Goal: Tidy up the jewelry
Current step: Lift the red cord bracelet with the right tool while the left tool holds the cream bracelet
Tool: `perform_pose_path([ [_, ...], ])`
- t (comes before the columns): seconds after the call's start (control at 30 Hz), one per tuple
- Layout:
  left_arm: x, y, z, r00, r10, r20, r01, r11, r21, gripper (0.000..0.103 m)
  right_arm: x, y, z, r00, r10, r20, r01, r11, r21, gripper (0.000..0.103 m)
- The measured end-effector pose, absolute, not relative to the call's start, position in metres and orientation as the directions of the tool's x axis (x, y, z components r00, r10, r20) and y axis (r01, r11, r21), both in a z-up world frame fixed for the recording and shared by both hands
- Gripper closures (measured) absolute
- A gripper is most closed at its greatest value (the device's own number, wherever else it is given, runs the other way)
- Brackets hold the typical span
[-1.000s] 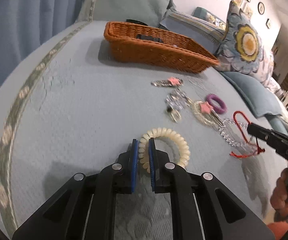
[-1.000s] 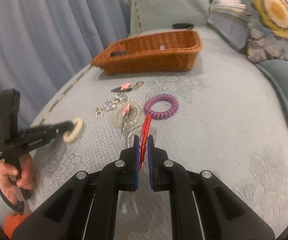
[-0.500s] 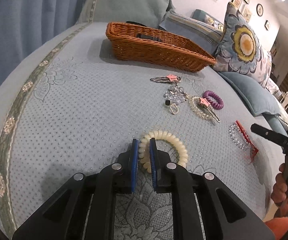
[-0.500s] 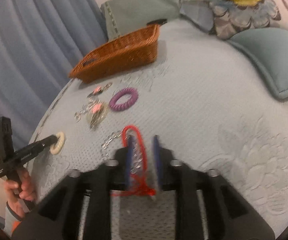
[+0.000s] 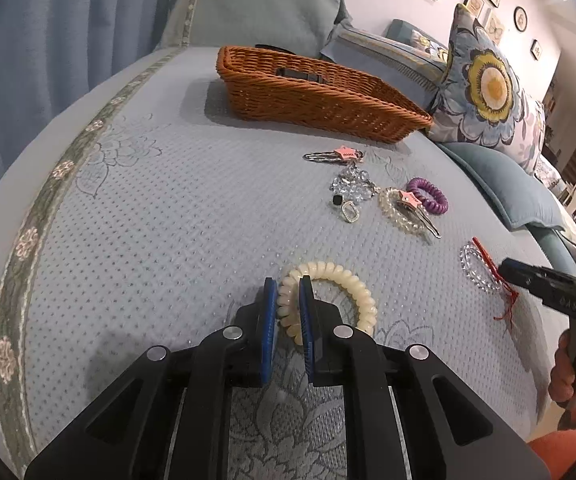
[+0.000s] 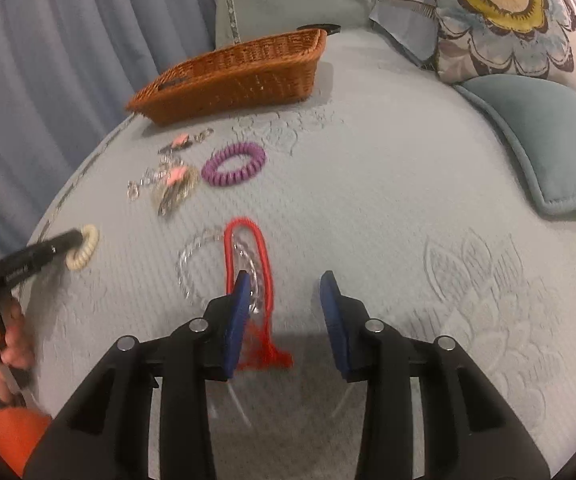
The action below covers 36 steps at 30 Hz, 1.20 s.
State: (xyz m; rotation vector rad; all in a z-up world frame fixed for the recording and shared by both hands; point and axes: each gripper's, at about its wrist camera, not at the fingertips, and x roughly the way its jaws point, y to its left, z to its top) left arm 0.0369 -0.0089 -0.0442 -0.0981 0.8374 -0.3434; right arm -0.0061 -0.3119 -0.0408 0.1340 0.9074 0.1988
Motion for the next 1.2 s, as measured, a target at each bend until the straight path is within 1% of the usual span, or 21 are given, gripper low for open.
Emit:
perform_pose_path([
  [0.07,0.036,-0.010,-0.044,0.619,-0.330,-0.713,0.259,0.942,-0.211,0.092,-0.010,-0.309,-0.040,0.598,0.206,-0.774,-0.118,0.979,0.169,0.071],
  [0.13,0.035,-0.010,-0.044,0.619,-0.325,-0.715,0.260,0.944,-0.204,0.092,-0.012,-0.304,-0.039,0.592,0.189,-0.784,-0.129,0.982,0.139,0.074],
  [0.27,0.033,-0.008,-0.045,0.619,-0.333,-0.711,0.261,0.941,-0.213,0.091,-0.024,-0.310,-0.029,0.613,0.217,-0.760,-0.139,0.976,0.166,0.075],
  [0.33,0.034,-0.007,-0.046,0.619,-0.338,-0.709,0.259,0.940,-0.221,0.091,-0.025,-0.312,-0.025,0.623,0.203,-0.756,-0.130,0.979,0.156,0.075],
  [0.43,0.033,-0.008,-0.045,0.619,-0.338,-0.709,0.263,0.940,-0.218,0.090,-0.016,-0.312,-0.023,0.632,0.208,-0.746,-0.124,0.978,0.167,0.076],
  [0.47,0.033,-0.008,-0.046,0.619,-0.338,-0.709,0.263,0.940,-0.218,0.090,-0.011,-0.310,-0.023,0.632,0.209,-0.746,-0.129,0.978,0.165,0.077],
  [0.5,0.033,-0.007,-0.046,0.619,-0.339,-0.708,0.263,0.939,-0.219,0.090,-0.005,-0.307,-0.023,0.631,0.204,-0.748,-0.133,0.979,0.155,0.080],
  [0.73,0.033,-0.007,-0.047,0.619,-0.354,-0.701,0.272,0.934,-0.232,0.088,0.028,-0.297,-0.037,0.582,0.221,-0.783,-0.175,0.974,0.144,0.082],
  [0.8,0.033,-0.008,-0.046,0.620,-0.354,-0.700,0.274,0.934,-0.229,0.087,0.030,-0.293,-0.040,0.585,0.207,-0.784,-0.186,0.975,0.119,0.082],
  [0.93,0.032,-0.012,-0.046,0.623,-0.337,-0.706,0.276,0.939,-0.205,0.086,0.037,-0.277,-0.040,0.599,0.138,-0.789,-0.218,0.976,0.005,0.082],
  [1.03,0.030,-0.018,-0.045,0.628,-0.312,-0.713,0.283,0.945,-0.164,0.083,0.036,-0.274,-0.039,0.597,0.120,-0.793,-0.230,0.973,-0.025,0.082],
  [1.07,0.029,-0.021,-0.045,0.631,-0.302,-0.714,0.287,0.947,-0.146,0.081,0.034,-0.274,-0.039,0.603,0.118,-0.789,-0.228,0.973,-0.029,0.084],
  [1.1,0.028,-0.025,-0.045,0.639,-0.283,-0.716,0.288,0.950,-0.119,0.080,0.032,-0.274,-0.040,0.612,0.116,-0.782,-0.223,0.974,-0.030,0.091],
  [1.17,0.025,-0.033,-0.045,0.656,-0.235,-0.717,0.289,0.956,-0.049,0.082,0.029,-0.270,-0.041,0.623,0.132,-0.771,-0.223,0.975,-0.013,0.100],
  [1.2,0.024,-0.036,-0.045,0.665,-0.215,-0.715,0.287,0.958,-0.022,0.093,0.027,-0.267,-0.040,0.634,0.129,-0.763,-0.217,0.976,-0.015,0.100],
])
